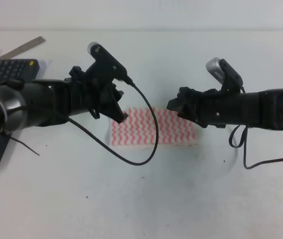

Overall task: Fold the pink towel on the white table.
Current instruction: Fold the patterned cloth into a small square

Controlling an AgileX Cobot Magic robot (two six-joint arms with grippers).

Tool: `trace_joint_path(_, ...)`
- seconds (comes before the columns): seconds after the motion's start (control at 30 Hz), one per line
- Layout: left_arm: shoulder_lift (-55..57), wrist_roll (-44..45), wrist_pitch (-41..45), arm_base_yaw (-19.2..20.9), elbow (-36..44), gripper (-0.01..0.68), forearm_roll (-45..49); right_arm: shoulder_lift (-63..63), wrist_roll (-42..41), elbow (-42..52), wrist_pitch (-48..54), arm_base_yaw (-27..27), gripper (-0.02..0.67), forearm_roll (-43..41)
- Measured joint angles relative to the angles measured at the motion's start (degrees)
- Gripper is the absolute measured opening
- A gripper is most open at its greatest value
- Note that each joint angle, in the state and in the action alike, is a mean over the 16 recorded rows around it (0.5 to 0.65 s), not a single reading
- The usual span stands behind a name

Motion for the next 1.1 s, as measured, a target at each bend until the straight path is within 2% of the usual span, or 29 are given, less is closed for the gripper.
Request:
trace_joint_path(0.5, 0.6, -14.6, 2.5, 0.0, 0.1, 0.166, 0.0, 0.0, 0.7, 0.0, 1.7, 0.0, 0.298, -3.2)
trace_joint_path(1.1, 4.1, -19.6, 3.4, 0.0, 2.0, 0.161, 0.0, 0.2, 11.9, 0.0, 0.9, 0.0, 0.229, -20.6)
